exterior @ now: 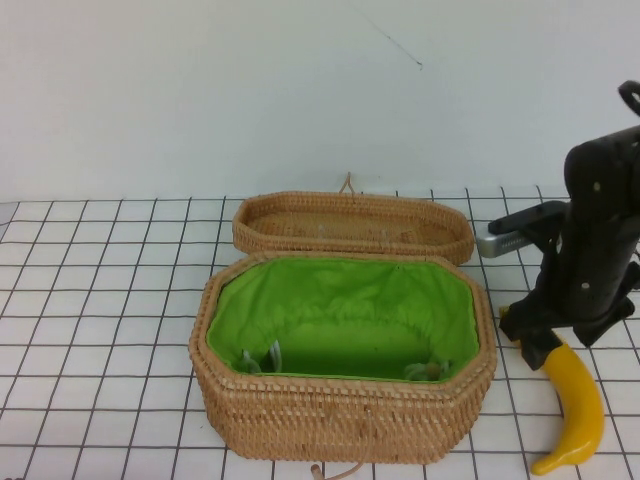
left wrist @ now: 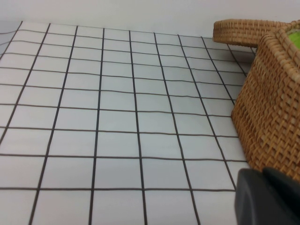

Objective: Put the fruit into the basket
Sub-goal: Pick up the banana on the table

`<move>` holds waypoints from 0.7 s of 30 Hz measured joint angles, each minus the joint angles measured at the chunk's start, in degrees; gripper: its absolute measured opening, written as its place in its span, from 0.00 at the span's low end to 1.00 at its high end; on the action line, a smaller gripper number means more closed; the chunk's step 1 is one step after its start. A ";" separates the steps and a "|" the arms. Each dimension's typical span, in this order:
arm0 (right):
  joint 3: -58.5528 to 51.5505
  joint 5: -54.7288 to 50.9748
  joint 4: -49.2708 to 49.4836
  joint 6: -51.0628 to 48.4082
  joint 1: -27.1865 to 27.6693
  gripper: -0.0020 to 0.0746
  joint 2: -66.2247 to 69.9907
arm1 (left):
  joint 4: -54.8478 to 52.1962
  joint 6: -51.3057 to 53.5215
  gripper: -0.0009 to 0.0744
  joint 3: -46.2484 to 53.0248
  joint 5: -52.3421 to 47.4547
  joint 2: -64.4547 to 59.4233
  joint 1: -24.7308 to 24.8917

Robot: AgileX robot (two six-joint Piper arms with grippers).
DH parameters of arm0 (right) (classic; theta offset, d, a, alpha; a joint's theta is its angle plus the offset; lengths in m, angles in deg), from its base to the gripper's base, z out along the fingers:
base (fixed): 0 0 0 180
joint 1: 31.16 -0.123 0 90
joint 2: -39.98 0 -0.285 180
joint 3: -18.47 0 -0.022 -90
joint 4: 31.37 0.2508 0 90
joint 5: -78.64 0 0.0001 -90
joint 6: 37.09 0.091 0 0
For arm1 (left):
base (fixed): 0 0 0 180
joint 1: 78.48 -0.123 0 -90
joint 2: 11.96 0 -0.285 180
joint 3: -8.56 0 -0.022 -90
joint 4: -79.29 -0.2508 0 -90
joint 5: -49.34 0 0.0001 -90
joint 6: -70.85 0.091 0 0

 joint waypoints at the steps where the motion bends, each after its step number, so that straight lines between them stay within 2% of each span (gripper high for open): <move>1: 0.00 0.10 0.00 0.00 0.00 0.74 0.44 | 0.00 0.00 0.01 0.00 0.00 0.00 0.00; 5: 0.00 0.10 -0.73 0.44 0.00 0.67 3.01 | 0.00 0.00 0.01 0.00 0.00 0.00 0.00; 10: 0.00 -0.42 -2.99 2.48 0.00 0.40 4.56 | 0.00 0.00 0.01 0.00 0.00 0.00 0.00; 12: 0.00 -0.42 -4.65 3.72 0.00 0.34 4.33 | 0.00 0.00 0.01 0.00 0.00 0.00 0.00; 21: 0.11 -0.94 -14.11 5.23 0.00 0.33 -2.81 | 0.00 0.00 0.01 0.00 0.00 0.00 0.00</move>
